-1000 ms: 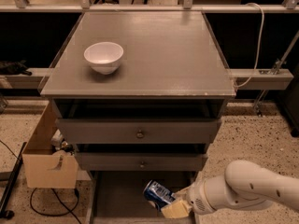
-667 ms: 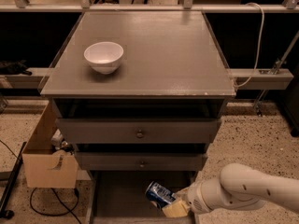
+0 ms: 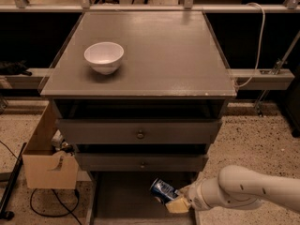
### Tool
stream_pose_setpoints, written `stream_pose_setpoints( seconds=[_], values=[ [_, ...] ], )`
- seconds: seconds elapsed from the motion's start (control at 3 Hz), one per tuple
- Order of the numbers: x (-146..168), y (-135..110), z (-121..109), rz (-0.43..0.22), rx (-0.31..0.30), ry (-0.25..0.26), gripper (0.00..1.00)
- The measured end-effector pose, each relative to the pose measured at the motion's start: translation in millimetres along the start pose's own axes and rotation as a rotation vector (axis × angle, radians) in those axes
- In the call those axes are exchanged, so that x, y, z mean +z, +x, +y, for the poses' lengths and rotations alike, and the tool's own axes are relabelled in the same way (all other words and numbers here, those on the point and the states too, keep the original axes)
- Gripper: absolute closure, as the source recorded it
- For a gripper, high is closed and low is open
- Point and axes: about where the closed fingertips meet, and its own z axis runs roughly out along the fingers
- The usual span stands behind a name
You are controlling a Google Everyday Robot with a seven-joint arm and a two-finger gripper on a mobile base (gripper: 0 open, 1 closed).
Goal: Place pepsi can into bottom drawer
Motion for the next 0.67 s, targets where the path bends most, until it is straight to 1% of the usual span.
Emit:
stream_pose_setpoints(
  seconds=[0.33,0.67],
  values=[
    [13.2,-1.2,-3.0,0.012,-0.029,0.002,1.00],
    [43.1,-6.0,-15.4,0.012,-0.135,-0.020,1.00]
  ],
)
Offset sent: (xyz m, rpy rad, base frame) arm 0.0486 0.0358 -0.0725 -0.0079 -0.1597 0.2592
